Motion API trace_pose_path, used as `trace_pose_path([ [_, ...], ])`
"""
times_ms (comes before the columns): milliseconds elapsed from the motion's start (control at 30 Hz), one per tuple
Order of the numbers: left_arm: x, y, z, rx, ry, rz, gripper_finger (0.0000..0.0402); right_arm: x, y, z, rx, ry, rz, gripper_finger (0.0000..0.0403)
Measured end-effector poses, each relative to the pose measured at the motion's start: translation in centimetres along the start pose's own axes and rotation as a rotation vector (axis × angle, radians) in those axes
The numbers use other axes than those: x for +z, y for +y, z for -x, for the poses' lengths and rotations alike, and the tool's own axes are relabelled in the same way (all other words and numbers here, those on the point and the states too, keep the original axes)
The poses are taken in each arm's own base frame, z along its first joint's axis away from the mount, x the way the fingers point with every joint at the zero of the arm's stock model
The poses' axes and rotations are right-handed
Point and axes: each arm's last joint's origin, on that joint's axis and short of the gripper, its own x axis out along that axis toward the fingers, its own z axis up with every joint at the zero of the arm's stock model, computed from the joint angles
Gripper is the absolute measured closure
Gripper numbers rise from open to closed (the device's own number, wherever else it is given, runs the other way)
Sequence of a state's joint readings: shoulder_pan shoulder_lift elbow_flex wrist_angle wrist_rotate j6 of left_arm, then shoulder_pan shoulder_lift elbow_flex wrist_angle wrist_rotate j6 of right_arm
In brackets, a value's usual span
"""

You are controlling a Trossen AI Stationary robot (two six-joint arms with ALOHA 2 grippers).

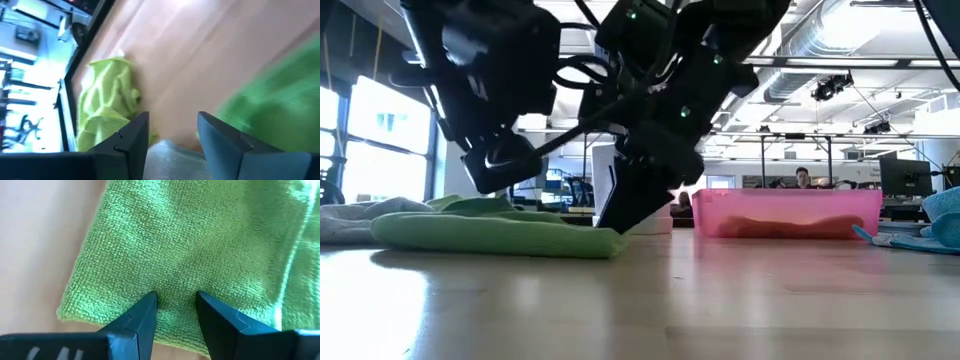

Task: Fold microfiber towels
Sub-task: Fold the bottom green microfiber towel, then put the green microfiber towel into the red bin

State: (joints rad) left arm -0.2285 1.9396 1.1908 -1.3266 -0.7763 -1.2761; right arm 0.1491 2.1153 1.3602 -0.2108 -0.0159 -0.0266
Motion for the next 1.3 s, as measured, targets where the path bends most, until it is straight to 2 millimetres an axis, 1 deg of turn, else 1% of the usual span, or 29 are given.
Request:
trace_pose_path([
  [133, 0.3, 0.4, -0.4, 0.023, 0.025, -0.047, 0.0241, 0.1, 1.3, 0.4, 0.060, 0.005, -0.022, 0.0270],
  [200, 0.2, 0.4, -0.1, 0.021, -0.006, -0.080, 0.0245, 0.4, 2.0, 1.2, 0.070, -0.006, -0.012, 0.0270],
  [233, 0.1, 0.4, 0.2, 0.022, -0.038, -0.091, 0.0247, 0.8, 2.3, 2.0, 0.074, -0.017, 0.002, 0.0270],
  [333, -0.2, 0.3, 1.6, 0.014, -0.142, -0.110, 0.0256, 1.6, 2.8, 4.4, 0.041, -0.041, 0.077, 0.0270],
  [367, -0.3, 0.5, 2.3, 0.007, -0.166, -0.124, 0.0259, 1.6, 2.9, 5.1, 0.016, -0.027, 0.117, 0.0270],
  [467, -0.7, 0.2, 4.4, -0.059, -0.208, -0.132, 0.0268, 1.4, 2.8, 6.0, -0.035, 0.008, 0.289, 0.0270],
  [567, -1.3, 0.0, 6.9, -0.172, -0.203, -0.118, 0.0274, 1.3, 2.4, 5.6, -0.008, 0.016, 0.450, 0.0270],
  [667, -2.8, -0.6, 9.0, -0.272, -0.195, -0.133, 0.0277, 0.9, 1.6, 4.6, 0.005, 0.033, 0.587, 0.0270],
  [733, -3.7, -1.3, 10.1, -0.359, -0.212, -0.111, 0.0277, 0.8, 0.8, 4.3, -0.013, 0.043, 0.650, 0.0270],
  [800, -4.7, -1.9, 10.6, -0.426, -0.215, -0.097, 0.0277, 1.1, -0.1, 4.1, -0.028, 0.019, 0.690, 0.0270],
  [900, -5.7, -2.6, 10.9, -0.489, -0.225, -0.045, 0.0277, 1.1, -1.4, 3.7, -0.027, -0.004, 0.712, 0.0270],
  [1033, -6.3, -2.7, 10.4, -0.494, -0.201, 0.044, 0.0277, 1.2, -2.8, 3.4, 0.003, -0.046, 0.641, 0.0270],
  [1167, -6.6, -2.8, 9.9, -0.491, -0.172, 0.098, 0.0277, 0.8, -3.7, 2.7, 0.030, -0.040, 0.575, 0.0270],
  [1300, -6.9, -2.8, 9.6, -0.493, -0.124, 0.116, 0.0277, -0.1, -4.2, 1.5, 0.044, 0.004, 0.554, 0.0270],
])
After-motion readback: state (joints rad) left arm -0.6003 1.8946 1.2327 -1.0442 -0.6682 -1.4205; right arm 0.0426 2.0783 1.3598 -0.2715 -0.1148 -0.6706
